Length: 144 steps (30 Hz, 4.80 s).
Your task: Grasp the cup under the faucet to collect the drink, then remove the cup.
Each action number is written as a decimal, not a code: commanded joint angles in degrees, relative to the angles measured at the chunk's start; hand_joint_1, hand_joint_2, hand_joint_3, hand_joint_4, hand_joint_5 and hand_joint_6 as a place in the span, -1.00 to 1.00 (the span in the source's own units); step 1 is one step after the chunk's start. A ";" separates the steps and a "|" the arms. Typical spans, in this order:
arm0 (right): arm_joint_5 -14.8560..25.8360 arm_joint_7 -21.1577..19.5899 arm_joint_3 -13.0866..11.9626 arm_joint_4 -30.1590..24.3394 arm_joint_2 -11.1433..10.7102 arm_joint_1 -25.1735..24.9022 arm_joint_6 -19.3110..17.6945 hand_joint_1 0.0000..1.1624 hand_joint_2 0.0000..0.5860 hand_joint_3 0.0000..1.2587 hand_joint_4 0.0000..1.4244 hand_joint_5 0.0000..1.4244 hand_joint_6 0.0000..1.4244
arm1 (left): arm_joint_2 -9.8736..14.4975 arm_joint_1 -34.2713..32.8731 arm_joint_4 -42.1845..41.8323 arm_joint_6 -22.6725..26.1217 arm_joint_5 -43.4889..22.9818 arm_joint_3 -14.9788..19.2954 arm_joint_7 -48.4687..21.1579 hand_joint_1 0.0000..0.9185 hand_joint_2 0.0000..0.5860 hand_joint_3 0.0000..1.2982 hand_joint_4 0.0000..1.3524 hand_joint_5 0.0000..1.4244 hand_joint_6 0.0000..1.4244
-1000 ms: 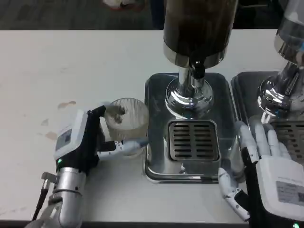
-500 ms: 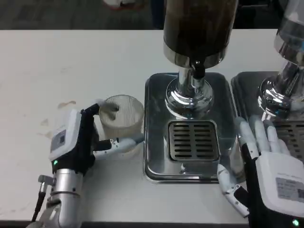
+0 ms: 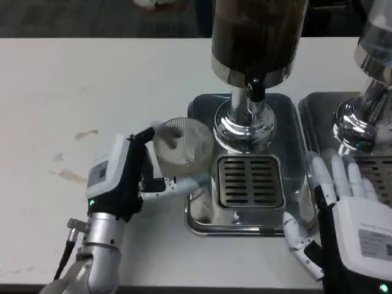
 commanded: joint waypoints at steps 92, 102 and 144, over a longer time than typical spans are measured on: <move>3.21 1.09 -3.47 5.70 -4.98 -6.87 -3.19 -0.84 0.71 -0.87 -1.00 -1.00 -0.89 | 6.17 13.17 -26.73 -15.46 -22.88 6.21 -28.01 -1.00 -0.80 -1.00 -1.00 -0.92 -1.00; 4.27 0.49 -3.87 5.91 -4.20 -6.10 -2.85 -0.82 0.69 -0.87 -1.00 -1.00 -0.89 | 7.00 13.87 -45.91 -6.96 -43.52 7.00 -54.34 -1.00 -0.77 -1.00 -1.00 -0.92 -1.00; 4.41 -1.96 -4.11 4.99 0.80 -3.62 -0.86 -0.79 0.69 -0.88 -1.00 -1.00 -0.88 | -5.35 -4.98 -28.78 -4.86 -34.66 5.72 -72.27 -1.00 -0.74 -0.95 -1.00 -0.86 -0.97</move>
